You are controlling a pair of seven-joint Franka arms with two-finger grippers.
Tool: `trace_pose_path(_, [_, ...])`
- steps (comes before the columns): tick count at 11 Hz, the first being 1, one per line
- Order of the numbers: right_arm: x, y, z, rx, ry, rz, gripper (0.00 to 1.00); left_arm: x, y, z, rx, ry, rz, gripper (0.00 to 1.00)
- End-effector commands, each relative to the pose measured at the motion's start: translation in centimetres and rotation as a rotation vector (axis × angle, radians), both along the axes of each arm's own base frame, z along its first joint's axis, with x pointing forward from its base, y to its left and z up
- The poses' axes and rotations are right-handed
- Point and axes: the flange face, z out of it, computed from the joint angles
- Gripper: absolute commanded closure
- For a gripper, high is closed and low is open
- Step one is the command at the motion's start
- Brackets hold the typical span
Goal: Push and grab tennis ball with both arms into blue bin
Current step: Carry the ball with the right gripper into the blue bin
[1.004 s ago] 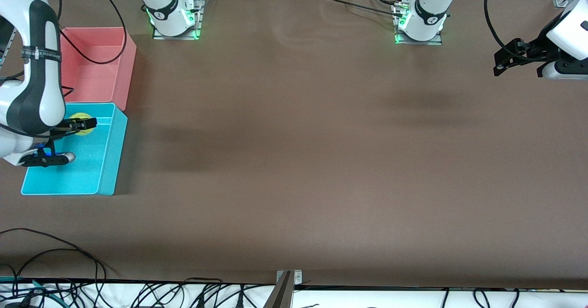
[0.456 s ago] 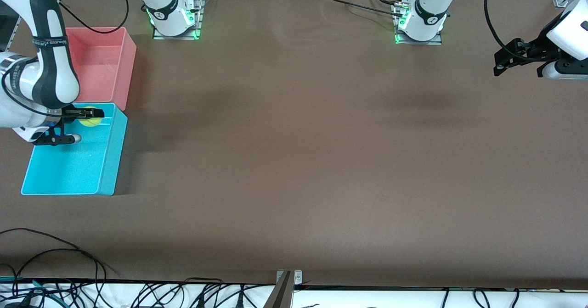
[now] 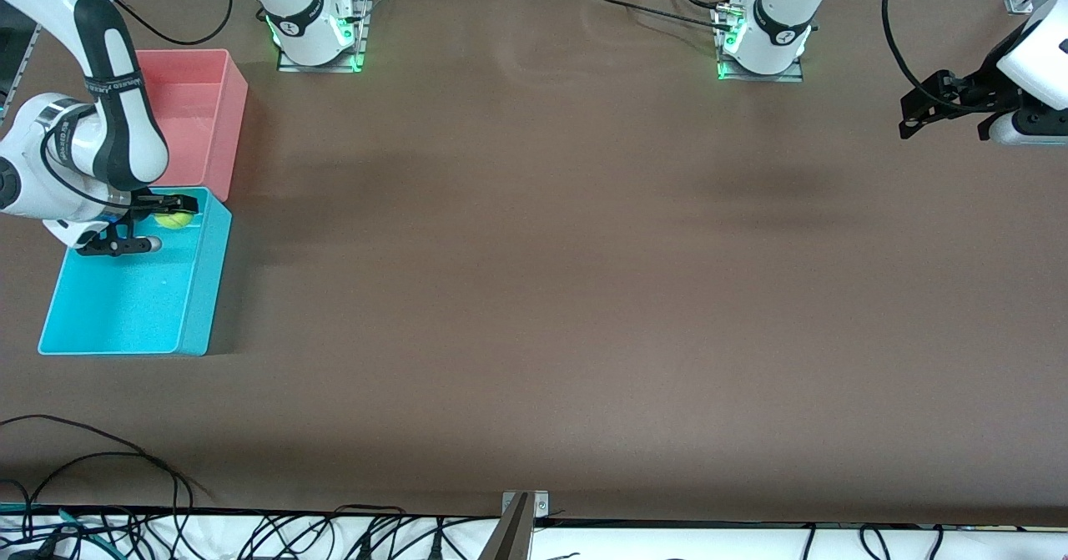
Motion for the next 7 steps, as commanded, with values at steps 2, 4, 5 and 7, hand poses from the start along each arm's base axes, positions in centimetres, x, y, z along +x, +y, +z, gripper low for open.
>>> trace_pose_path(2, [0.0, 0.5, -1.0, 0.006, -0.004, 0.035, 0.0, 0.3, 0.2, 0.5, -0.015, 0.006, 0.007, 0.0])
trace_pose_path(4, [-0.1, 0.1, -0.7, 0.021, -0.004, 0.071, 0.0, 0.3, 0.2, 0.5, -0.013, 0.004, 0.007, 0.0])
trace_pose_path(5, [0.0, 0.0, -0.5, 0.021, -0.007, 0.071, 0.0, 0.3, 0.2, 0.5, -0.015, 0.006, 0.007, 0.0])
trace_pose_path(7, [0.4, -0.1, 0.6, 0.028, -0.002, 0.068, 0.0, 0.3, 0.2, 0.5, -0.013, 0.006, 0.007, 0.0])
